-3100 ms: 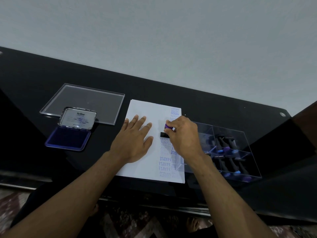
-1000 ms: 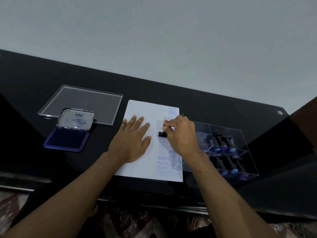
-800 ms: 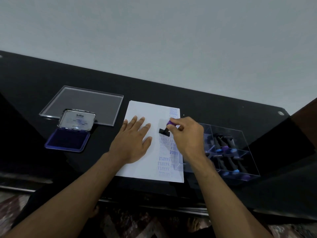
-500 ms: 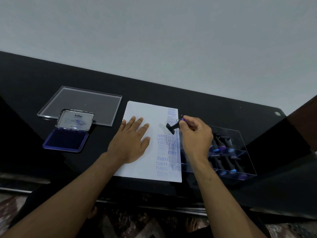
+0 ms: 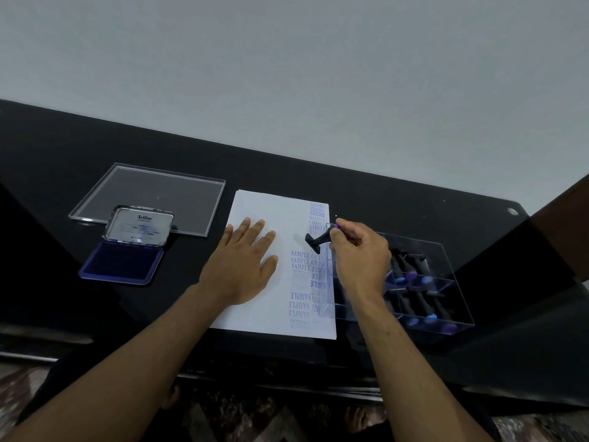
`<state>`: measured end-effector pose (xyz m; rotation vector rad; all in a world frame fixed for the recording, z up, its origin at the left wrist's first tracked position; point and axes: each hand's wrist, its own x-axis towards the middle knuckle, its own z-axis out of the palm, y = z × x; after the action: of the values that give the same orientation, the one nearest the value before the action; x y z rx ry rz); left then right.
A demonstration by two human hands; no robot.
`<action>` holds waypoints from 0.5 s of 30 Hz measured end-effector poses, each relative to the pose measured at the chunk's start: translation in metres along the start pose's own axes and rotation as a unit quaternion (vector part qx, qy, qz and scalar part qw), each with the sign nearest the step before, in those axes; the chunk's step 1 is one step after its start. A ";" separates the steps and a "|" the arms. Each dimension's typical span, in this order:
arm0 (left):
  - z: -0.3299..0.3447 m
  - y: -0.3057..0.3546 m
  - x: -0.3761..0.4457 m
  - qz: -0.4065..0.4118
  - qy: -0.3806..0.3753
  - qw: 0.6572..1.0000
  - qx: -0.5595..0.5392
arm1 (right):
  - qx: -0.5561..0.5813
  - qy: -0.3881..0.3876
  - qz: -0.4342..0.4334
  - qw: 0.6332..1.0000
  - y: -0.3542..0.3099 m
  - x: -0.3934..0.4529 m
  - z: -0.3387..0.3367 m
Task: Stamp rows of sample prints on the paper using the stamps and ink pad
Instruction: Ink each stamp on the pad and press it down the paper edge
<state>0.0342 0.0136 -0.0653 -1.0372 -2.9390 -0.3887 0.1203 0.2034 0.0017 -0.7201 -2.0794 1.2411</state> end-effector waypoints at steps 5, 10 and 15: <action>-0.002 0.001 0.001 -0.001 -0.003 1.000 -0.002 | 0.021 0.002 0.006 1.000 -0.001 -0.001 -0.002; -0.008 0.005 0.002 -0.008 -0.008 1.000 -0.009 | 0.063 0.016 0.021 0.998 0.002 -0.001 -0.011; -0.015 0.024 0.003 0.002 0.013 0.998 -0.055 | 0.123 0.052 0.042 0.990 0.001 0.004 -0.030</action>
<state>0.0454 0.0301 -0.0450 -1.0388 -2.9219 -0.5647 0.1401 0.2238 0.0129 -0.7462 -1.7877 1.4439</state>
